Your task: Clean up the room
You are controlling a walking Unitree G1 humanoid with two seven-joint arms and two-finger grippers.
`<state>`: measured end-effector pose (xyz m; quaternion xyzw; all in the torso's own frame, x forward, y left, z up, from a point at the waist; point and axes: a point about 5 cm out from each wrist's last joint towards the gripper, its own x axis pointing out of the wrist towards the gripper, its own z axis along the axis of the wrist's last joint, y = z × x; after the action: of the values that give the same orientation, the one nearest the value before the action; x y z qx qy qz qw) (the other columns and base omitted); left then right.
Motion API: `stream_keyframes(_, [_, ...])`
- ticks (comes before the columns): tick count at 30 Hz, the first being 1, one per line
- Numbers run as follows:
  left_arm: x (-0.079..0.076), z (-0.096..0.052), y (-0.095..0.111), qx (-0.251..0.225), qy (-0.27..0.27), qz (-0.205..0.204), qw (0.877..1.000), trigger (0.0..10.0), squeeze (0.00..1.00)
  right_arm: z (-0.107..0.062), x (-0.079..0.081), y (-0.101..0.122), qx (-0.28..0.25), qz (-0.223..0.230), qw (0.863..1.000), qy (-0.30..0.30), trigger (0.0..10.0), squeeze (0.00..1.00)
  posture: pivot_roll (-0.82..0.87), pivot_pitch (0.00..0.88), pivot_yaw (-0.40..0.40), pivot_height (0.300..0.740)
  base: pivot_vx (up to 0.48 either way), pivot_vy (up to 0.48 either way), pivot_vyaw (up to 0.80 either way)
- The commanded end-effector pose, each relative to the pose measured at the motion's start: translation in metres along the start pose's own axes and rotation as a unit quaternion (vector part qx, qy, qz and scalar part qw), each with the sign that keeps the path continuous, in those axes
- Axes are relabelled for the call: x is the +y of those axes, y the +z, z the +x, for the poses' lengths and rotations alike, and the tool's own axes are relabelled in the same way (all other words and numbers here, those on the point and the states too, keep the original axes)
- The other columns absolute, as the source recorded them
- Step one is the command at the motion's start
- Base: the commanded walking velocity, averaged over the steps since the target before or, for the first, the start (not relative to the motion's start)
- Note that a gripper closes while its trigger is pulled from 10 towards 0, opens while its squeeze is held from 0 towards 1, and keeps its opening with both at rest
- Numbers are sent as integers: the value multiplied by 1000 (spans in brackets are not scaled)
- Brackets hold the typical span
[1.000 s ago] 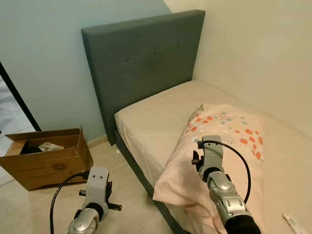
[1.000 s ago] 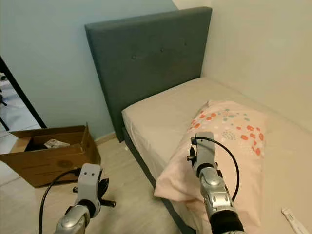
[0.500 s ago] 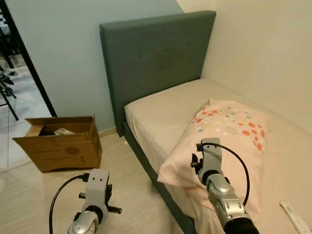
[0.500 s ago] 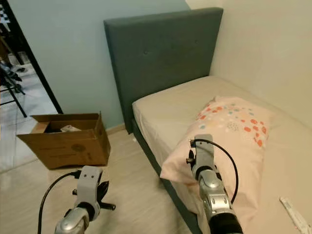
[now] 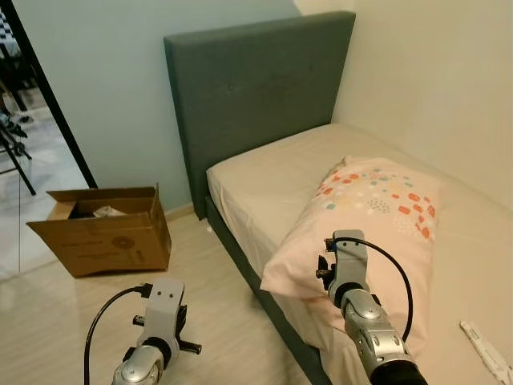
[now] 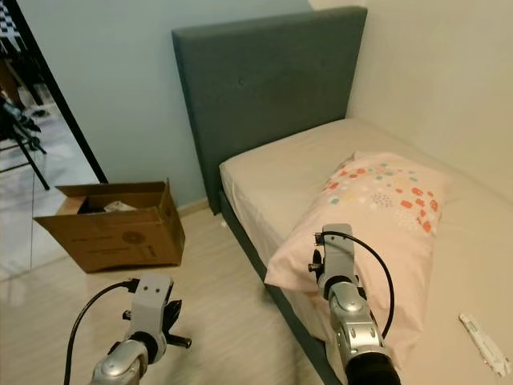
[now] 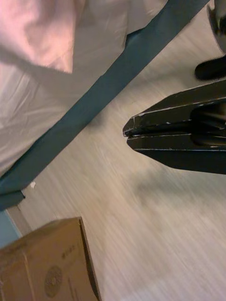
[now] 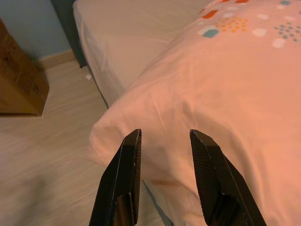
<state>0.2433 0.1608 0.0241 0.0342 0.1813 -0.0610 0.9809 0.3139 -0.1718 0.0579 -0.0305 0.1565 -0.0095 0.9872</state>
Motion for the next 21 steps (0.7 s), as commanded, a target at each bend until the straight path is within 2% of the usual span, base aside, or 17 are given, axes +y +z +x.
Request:
stream_keyframes(1, [-1,-2,-7,17,1,0,1000,10000,0,-1,-2,-3,8,-1,1000,-3,10000,0,-25,74,-3,727,0,-480,0])
stream_keyframes(10, [-1,-1,-7,19,3,-6,1000,10000,0,-1,-2,-2,8,-3,1000,-2,10000,0,-30,80,-4,727,0,-425,0])
stream_keyframes(13, [-1,-1,-6,21,6,-26,999,10000,0,-1,-2,-2,7,-3,1000,-2,10000,0,-31,79,-5,727,0,92,0])
stream_keyframes(16, [-2,0,-6,24,6,-33,999,10000,0,-1,-3,-1,7,-3,1000,-2,10000,0,-32,78,-6,727,0,480,0])
stream_keyframes(19, [-1,0,-5,20,9,-24,999,10000,0,0,-3,-1,7,-4,1000,-2,10000,0,-33,79,-6,727,0,480,0])
stream_keyframes(21, [0,0,-5,18,13,-11,1000,10000,0,0,-3,-1,7,-5,1000,-2,10000,0,-34,79,-6,727,0,0,0])
